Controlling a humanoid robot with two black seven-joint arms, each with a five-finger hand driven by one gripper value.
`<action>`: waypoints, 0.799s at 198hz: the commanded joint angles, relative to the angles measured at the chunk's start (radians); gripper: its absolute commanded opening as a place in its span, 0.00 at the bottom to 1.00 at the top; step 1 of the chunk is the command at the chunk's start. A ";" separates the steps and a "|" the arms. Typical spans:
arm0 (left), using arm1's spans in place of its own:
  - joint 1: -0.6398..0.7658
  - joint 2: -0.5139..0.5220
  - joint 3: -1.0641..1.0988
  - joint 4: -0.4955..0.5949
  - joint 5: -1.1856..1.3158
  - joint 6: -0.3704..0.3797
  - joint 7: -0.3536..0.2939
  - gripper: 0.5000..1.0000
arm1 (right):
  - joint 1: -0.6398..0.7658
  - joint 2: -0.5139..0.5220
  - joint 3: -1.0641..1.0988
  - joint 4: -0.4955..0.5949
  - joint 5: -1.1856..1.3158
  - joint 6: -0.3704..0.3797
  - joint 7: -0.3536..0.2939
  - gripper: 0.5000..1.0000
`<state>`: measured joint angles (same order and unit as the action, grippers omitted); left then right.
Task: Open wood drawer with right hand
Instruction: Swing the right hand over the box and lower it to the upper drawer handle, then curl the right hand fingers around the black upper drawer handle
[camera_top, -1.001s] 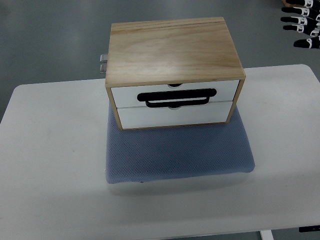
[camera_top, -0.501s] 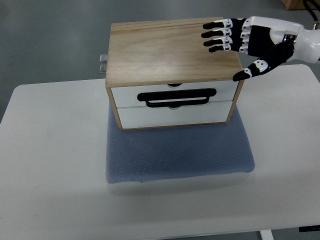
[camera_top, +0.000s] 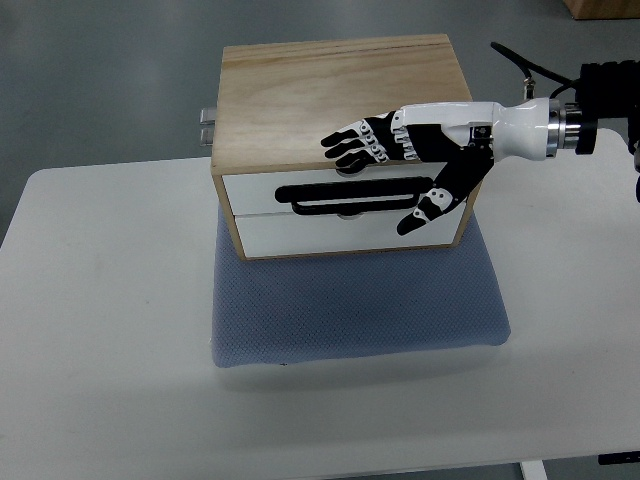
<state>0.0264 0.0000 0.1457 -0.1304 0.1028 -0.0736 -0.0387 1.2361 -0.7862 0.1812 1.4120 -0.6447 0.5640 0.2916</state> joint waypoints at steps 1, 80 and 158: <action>0.001 0.000 0.000 0.000 0.000 0.000 -0.001 1.00 | -0.003 0.013 -0.016 -0.018 -0.030 -0.006 0.000 0.91; 0.000 0.000 0.000 0.000 0.000 0.000 0.000 1.00 | -0.009 0.074 -0.072 -0.107 -0.053 -0.024 0.000 0.91; 0.000 0.000 0.000 0.000 0.000 0.000 0.000 1.00 | -0.012 0.111 -0.115 -0.145 -0.095 -0.058 0.000 0.91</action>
<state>0.0264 0.0000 0.1457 -0.1304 0.1028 -0.0736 -0.0387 1.2242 -0.6822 0.0756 1.2714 -0.7115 0.5194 0.2914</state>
